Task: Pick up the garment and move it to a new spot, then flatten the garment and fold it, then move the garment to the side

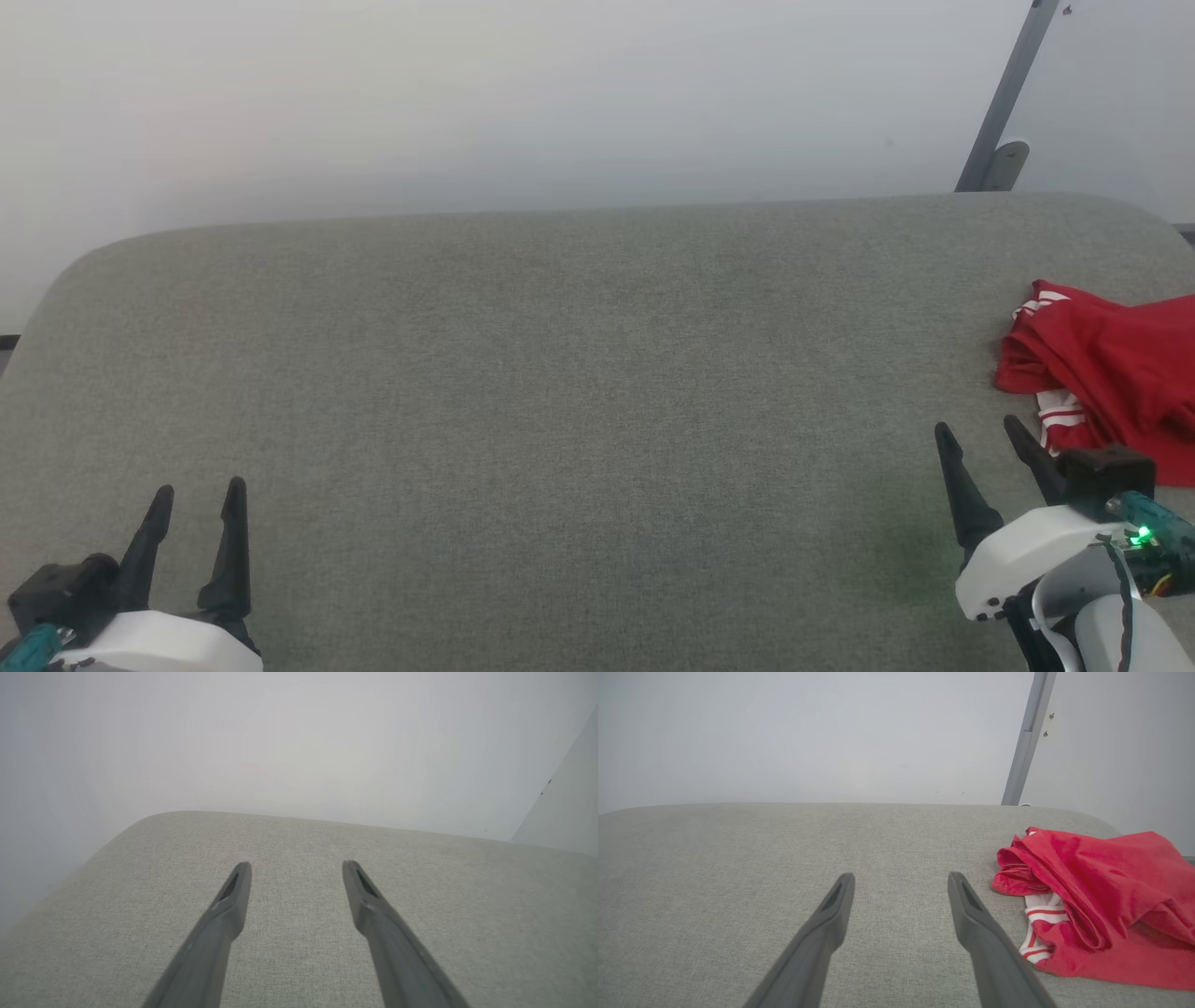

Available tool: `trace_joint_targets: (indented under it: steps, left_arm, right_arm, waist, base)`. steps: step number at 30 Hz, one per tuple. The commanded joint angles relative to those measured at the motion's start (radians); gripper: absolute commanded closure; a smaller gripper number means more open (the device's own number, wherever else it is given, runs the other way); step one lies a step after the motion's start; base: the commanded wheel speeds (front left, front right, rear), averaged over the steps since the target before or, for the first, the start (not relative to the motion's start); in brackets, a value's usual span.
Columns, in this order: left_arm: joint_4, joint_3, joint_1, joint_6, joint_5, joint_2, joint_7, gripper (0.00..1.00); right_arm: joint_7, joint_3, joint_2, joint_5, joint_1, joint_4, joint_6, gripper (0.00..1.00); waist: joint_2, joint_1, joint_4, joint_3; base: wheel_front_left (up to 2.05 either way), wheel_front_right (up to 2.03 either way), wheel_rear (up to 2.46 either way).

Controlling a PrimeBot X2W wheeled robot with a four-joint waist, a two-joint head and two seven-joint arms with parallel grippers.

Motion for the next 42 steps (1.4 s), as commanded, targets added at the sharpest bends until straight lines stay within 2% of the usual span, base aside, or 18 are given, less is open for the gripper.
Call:
trace_joint_targets:
  steps: [1,4,5,10,24,42]
  left_arm:
    - [-0.005,0.002,0.010,-0.003,0.001,0.000,-0.004,0.00]
    - [-0.008,0.003,0.016,-0.003,0.008,-0.001,-0.004,0.00]
    - [-0.005,0.001,0.002,0.000,0.002,-0.001,0.000,1.00]
    - [0.033,-0.008,0.017,0.000,-0.015,-0.038,0.010,1.00]
    - [0.017,0.000,-0.011,0.000,-0.248,-0.079,0.083,1.00]
    - [0.003,0.005,-0.037,-0.001,-0.467,-0.119,0.151,1.00]
  right_arm:
    - [0.003,-0.002,0.003,-0.004,0.007,-0.006,0.000,0.00]
    - [0.006,-0.004,0.006,-0.003,0.010,-0.012,0.000,0.00]
    - [0.004,-0.004,0.004,-0.002,0.002,-0.009,0.000,1.00]
    - [0.011,-0.005,0.021,0.014,0.032,0.027,0.000,1.00]
    - [0.061,-0.028,0.047,0.283,0.037,-0.013,0.000,1.00]
    - [0.106,-0.048,0.072,0.536,0.043,-0.051,0.000,1.00]
  waist:
    - [0.0000,0.0000,0.000,0.000]
    - [0.0000,0.0000,0.002,0.000]
    - [0.0000,0.0000,0.002,0.000]
    - [0.0000,0.0000,0.002,0.000]
    - [0.0000,0.0000,0.005,0.002]
    - [0.0000,0.0000,0.009,0.003]
  base:
    - [0.00,0.00,0.00]
    - [0.00,0.00,0.00]
    - [0.00,0.00,0.00]
    - [0.00,0.00,0.00]
    - [0.00,0.00,0.00]
    - [0.00,0.00,0.00]
